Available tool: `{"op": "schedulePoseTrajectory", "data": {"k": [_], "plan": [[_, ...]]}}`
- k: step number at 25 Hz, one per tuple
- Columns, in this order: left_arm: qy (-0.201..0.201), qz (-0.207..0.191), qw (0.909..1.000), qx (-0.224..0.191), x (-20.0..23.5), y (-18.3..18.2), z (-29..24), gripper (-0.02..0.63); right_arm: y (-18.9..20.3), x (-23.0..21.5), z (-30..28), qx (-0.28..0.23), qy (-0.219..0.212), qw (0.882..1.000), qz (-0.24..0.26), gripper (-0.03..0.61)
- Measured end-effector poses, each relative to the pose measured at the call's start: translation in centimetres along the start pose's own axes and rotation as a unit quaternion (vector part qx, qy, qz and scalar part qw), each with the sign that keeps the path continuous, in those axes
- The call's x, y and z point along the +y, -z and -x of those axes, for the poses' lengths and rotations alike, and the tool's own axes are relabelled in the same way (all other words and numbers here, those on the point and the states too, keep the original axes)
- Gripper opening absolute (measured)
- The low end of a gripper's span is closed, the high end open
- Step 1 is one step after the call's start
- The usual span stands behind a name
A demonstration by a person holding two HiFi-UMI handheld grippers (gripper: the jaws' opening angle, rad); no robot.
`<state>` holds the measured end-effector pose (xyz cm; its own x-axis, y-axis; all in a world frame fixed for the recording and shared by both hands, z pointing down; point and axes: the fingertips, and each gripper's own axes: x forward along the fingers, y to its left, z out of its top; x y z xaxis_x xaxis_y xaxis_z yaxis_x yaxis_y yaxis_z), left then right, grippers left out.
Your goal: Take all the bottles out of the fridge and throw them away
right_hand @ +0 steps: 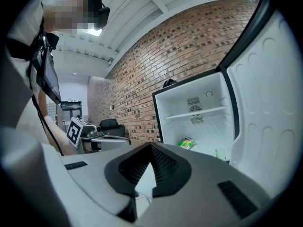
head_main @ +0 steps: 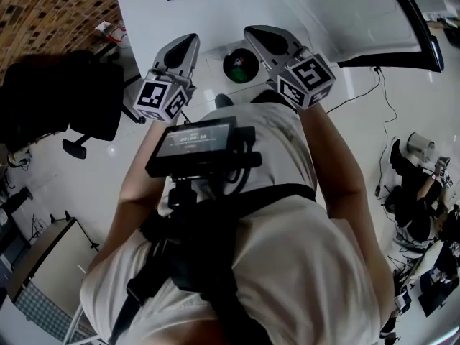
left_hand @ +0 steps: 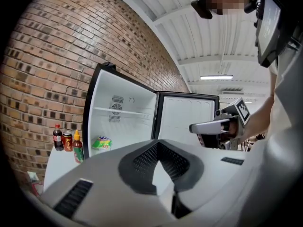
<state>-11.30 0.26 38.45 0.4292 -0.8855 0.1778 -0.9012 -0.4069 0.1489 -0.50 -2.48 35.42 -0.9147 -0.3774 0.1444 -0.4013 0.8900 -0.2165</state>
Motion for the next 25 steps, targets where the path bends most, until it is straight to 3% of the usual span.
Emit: {"op": "schedulePoseTrajectory", "data": {"k": [11, 17, 20, 25], "plan": [[0.013, -0.009, 0.9993, 0.034, -0.2, 3.2, -0.1, 0.002, 2.5, 0.0, 0.9, 0.001, 0.026, 1.000, -0.012, 0.012], [-0.001, -0.035, 0.9979, 0.054, 0.2, 3.2, -2.3, 0.002, 3.5, -0.6, -0.6, 0.008, -0.004, 1.000, -0.002, 0.012], [0.005, -0.052, 0.9964, 0.066, -0.2, 3.1, -1.2, 0.002, 4.5, 1.4, -0.7, 0.000, -0.002, 1.000, -0.008, 0.012], [-0.013, -0.037, 0.9975, 0.059, -0.2, 2.3, 0.0, 0.003, 5.5, 2.3, -2.8, 0.002, -0.025, 0.999, -0.037, 0.012]]}}
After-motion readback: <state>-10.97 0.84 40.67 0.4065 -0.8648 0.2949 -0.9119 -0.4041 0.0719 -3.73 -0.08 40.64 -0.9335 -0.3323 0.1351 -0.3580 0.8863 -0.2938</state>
